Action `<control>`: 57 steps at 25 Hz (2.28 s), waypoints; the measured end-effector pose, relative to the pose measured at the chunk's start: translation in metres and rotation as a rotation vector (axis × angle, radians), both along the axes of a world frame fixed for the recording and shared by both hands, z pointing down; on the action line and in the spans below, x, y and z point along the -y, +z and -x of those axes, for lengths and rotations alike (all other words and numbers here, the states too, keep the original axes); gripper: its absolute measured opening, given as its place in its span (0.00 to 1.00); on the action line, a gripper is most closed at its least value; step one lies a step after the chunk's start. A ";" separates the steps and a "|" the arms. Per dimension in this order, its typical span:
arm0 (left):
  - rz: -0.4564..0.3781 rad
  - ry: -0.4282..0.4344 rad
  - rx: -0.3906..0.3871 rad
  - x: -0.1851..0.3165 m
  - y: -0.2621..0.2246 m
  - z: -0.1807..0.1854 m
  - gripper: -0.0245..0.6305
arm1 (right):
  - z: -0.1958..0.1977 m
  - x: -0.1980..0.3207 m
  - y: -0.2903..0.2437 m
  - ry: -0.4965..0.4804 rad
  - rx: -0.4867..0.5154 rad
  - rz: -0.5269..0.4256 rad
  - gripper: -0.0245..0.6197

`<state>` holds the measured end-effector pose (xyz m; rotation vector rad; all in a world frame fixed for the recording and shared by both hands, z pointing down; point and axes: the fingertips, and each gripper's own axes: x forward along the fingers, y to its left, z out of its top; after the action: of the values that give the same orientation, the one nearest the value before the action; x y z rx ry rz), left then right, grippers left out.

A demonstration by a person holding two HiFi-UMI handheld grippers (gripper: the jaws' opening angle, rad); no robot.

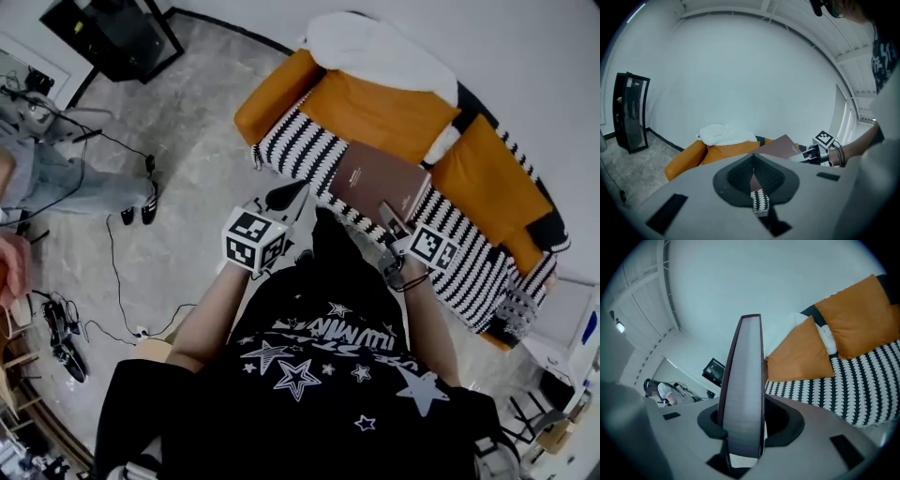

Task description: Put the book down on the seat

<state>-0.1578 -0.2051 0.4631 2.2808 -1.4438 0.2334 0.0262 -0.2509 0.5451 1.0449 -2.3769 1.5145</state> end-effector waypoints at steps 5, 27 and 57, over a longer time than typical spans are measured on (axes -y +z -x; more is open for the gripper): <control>0.037 -0.066 0.009 0.024 0.011 0.029 0.05 | 0.028 0.037 0.015 -0.082 -0.029 0.015 0.28; 0.204 -0.169 -0.001 0.179 0.060 0.063 0.05 | 0.092 0.182 0.116 -0.496 -0.281 0.127 0.28; 0.384 -0.217 -0.007 0.264 0.154 0.065 0.05 | 0.124 0.240 0.265 -1.004 -0.517 0.112 0.28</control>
<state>-0.2224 -0.4694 0.6170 1.8050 -1.4821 0.3969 -0.0982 -0.4905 0.8104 0.0882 -1.8965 0.8405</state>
